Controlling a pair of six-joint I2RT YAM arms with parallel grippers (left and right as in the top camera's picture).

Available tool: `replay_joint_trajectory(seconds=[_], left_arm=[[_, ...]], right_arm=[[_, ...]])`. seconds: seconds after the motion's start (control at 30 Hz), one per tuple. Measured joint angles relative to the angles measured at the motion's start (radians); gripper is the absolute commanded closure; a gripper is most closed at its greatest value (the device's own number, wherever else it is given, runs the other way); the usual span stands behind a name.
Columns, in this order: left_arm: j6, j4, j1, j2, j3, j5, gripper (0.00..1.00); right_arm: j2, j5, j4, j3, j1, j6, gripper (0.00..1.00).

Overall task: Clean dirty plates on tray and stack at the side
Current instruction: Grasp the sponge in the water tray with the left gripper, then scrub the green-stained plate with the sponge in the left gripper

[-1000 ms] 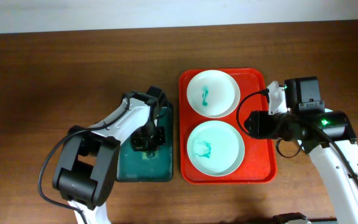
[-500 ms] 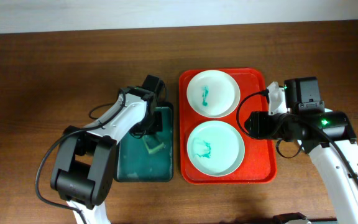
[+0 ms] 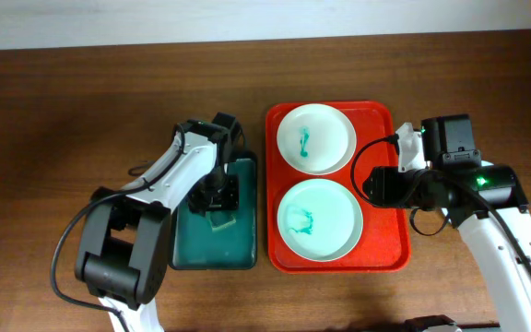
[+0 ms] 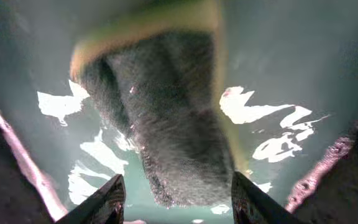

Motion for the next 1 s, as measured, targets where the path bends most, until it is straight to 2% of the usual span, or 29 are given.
replay_joint_trajectory(seconds=[0.03,0.07,0.13,0.23,0.3,0.37,0.43,0.47,0.57,0.6,0.67,0.7,0.73,0.83,1.0], left_arm=[[-0.048,0.015,-0.001,0.000,-0.037,0.006,0.80],[-0.070,0.016,-0.001,0.000,-0.044,0.006,1.00],[-0.098,0.127,-0.005,-0.003,-0.121,0.035,1.00],[-0.051,0.138,-0.013,-0.010,-0.124,0.024,1.00],[0.009,0.102,-0.012,-0.010,-0.102,-0.005,0.77],[0.040,0.043,-0.006,-0.006,-0.055,-0.029,0.62],[0.056,-0.003,0.002,-0.006,0.005,-0.048,0.50],[0.060,-0.005,0.006,-0.006,0.027,-0.051,0.49],[0.067,0.021,0.024,-0.006,0.034,-0.058,0.52],[0.067,0.052,0.030,-0.006,0.030,-0.060,0.58],[0.038,0.108,0.033,-0.006,-0.010,-0.071,0.84],[0.016,0.137,0.033,-0.006,-0.039,-0.075,0.94],[-0.013,0.195,0.032,-0.006,-0.085,-0.077,1.00],[-0.039,0.233,0.031,-0.015,-0.113,-0.069,1.00],[0.060,0.091,0.032,-0.037,-0.027,-0.046,1.00]], right_arm=[[0.000,0.000,-0.002,0.000,0.000,0.001,0.45],[0.000,0.000,0.000,0.000,0.000,0.000,0.45],[0.000,0.000,0.000,0.000,0.000,0.000,0.45],[0.000,0.000,-0.001,0.000,0.000,0.000,0.45],[0.000,0.000,-0.001,0.000,0.000,0.000,0.45],[0.000,0.000,-0.001,0.000,0.000,0.000,0.45],[0.000,0.000,-0.001,0.000,0.000,0.000,0.45],[0.000,0.000,-0.001,0.000,0.000,0.000,0.45],[0.000,0.000,-0.001,0.000,0.000,0.000,0.45],[0.000,0.000,-0.001,0.000,0.000,0.001,0.45],[0.000,0.000,-0.001,0.000,0.000,0.000,0.45],[0.000,0.000,0.000,0.000,0.000,0.000,0.45],[0.000,0.000,-0.001,0.000,0.000,0.000,0.45],[0.000,0.000,-0.003,0.000,0.000,0.000,0.54],[0.063,0.064,-0.062,0.000,0.000,0.093,0.53]])
